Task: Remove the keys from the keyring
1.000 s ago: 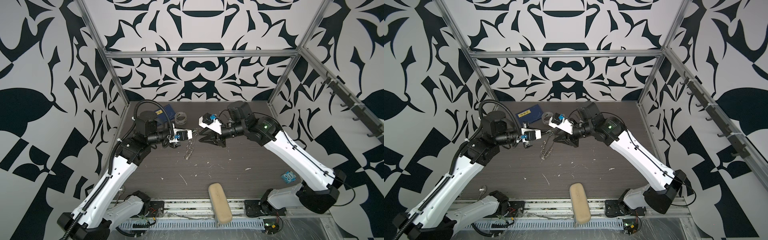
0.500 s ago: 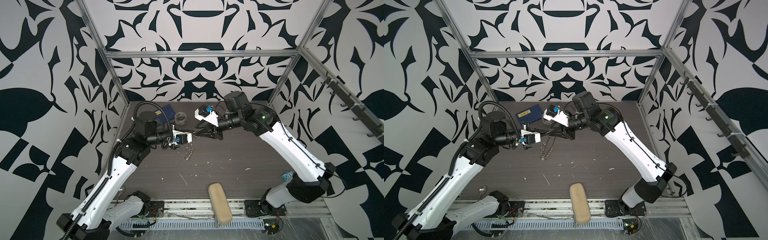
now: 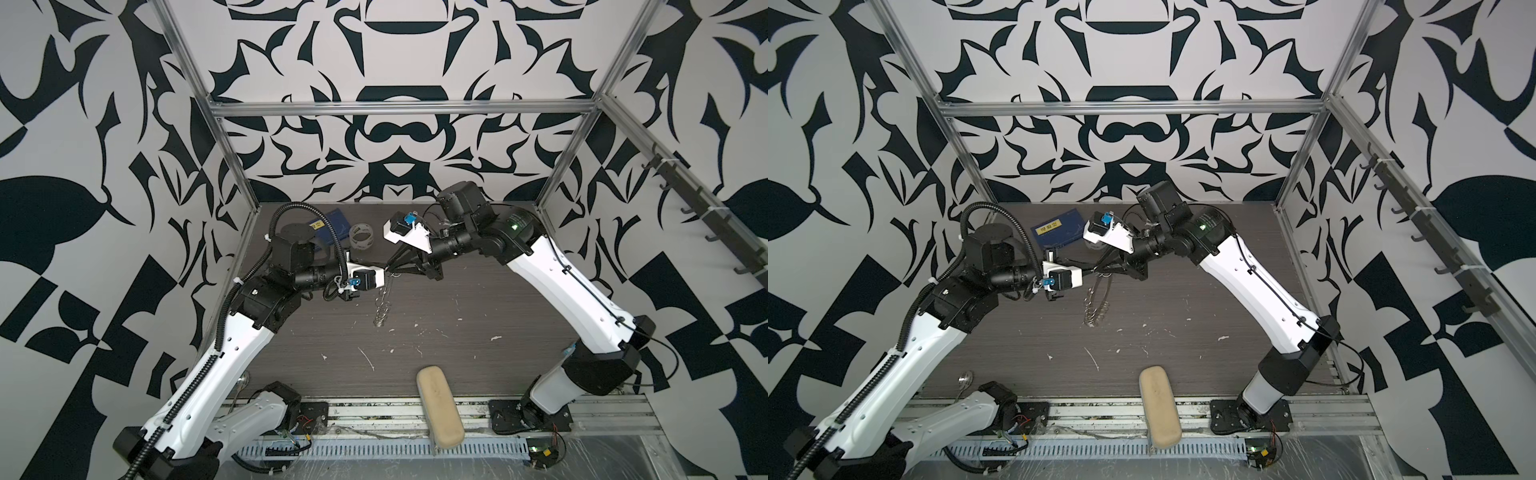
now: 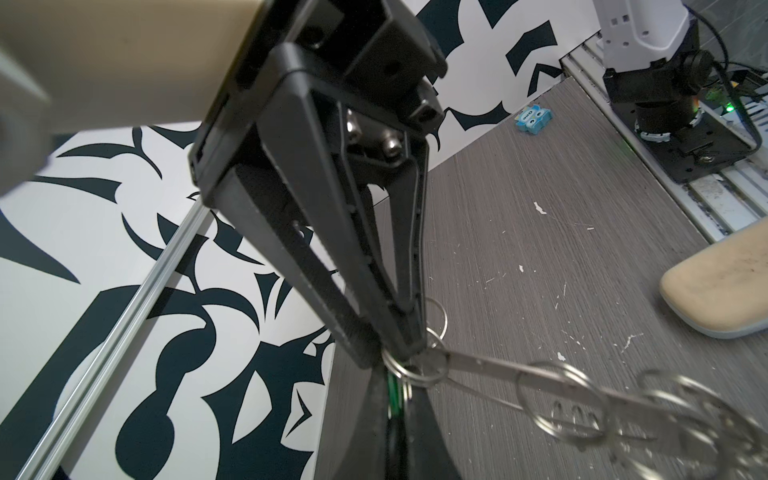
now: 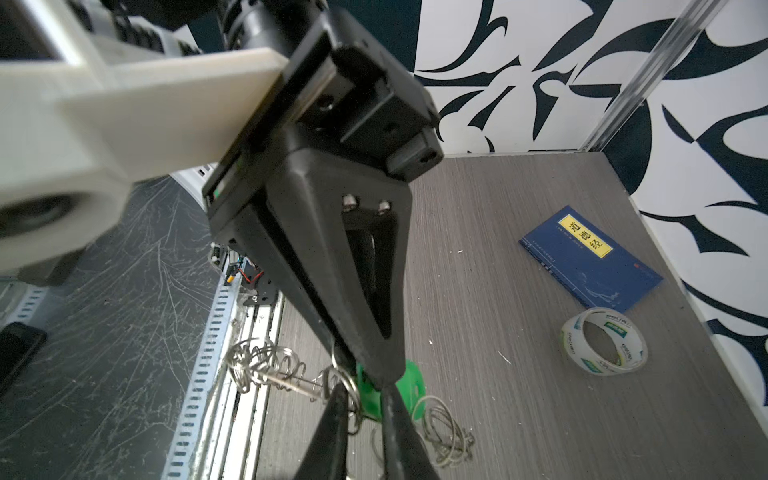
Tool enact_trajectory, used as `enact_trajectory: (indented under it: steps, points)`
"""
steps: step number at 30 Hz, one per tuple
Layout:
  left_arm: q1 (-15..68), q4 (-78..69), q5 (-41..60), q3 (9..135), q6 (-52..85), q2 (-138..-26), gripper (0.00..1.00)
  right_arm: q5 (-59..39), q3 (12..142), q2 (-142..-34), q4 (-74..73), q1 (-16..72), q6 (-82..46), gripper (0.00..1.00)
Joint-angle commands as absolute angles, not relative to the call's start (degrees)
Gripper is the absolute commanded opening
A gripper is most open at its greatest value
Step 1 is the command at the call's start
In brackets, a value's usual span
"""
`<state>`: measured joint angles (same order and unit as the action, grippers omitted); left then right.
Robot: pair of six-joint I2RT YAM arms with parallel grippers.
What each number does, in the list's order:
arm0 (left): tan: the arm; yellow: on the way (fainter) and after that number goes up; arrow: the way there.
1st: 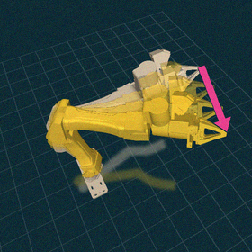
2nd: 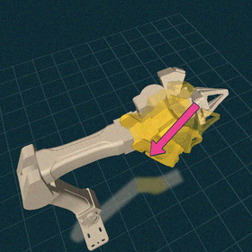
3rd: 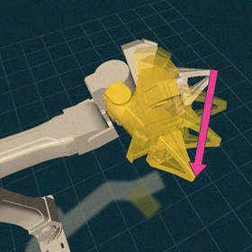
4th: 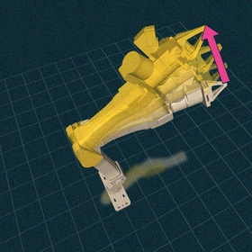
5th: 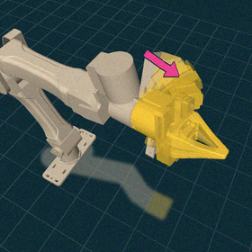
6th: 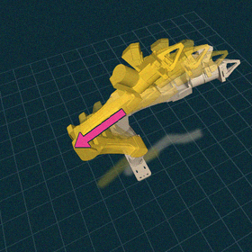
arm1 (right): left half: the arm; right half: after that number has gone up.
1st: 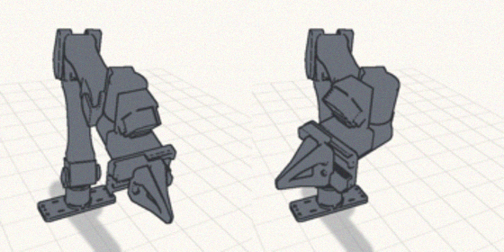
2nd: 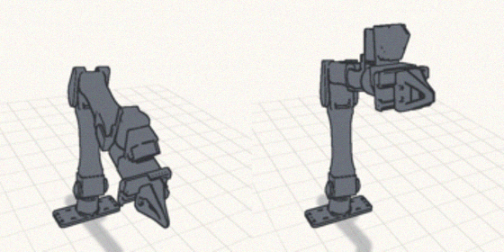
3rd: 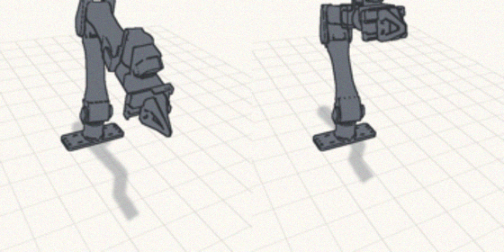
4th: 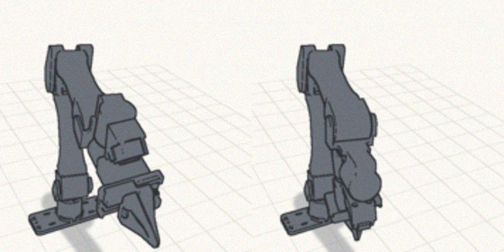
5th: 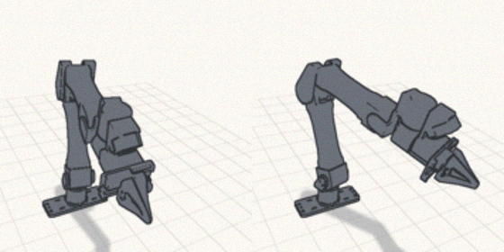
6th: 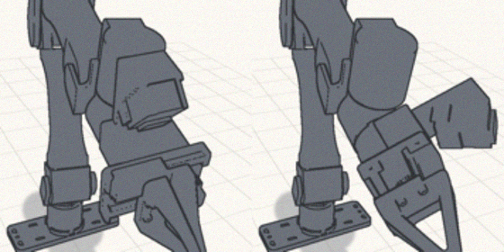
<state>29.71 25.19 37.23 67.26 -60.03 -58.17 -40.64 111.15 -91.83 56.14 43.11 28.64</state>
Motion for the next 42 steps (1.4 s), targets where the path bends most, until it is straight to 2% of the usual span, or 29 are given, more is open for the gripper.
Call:
enact_trajectory:
  steps: [1,5,10,24,27,31,34,42]
  points:
    - [29.88,25.05,37.19,68.12,-59.69,-58.09,0.0,-40.94,112.94,-90.28,57.04,43.11,28.83,0.13]
    - [29.88,24.97,36.94,68.29,-59.08,-58.57,0.0,-41.03,112.78,-90.16,57.66,43.09,28.89,0.07]
    - [29.93,25.24,36.05,68.81,-58.23,-59.37,0.0,-40.94,112.5,-89.45,57.69,43.09,28.81,0.05]
    - [29.93,25.11,34.99,69.51,-56.54,-59.98,0.0,-41.77,109.95,-89.81,55.9,43.68,27.0,0.1]
    - [29.93,25.05,34.98,69.51,-56.32,-59.98,0.0,-41.72,109.88,-89.91,55.67,43.68,27.1,0.0]
    - [29.88,25.09,34.23,69.86,-54.49,-60.28,0.0,-41.69,108.61,-88.44,53.98,43.68,26.86,0.0]
    - [29.88,25.91,33.28,69.99,-54.06,-60.45,0.0,-42.18,103.45,-84.51,47.22,43.34,24.62,0.0]
    - [29.9,22.85,32.25,68.9,-51.79,-59.72,0.0,-45.12,83.62,-73.89,14.6,41.31,9.32,0.0]
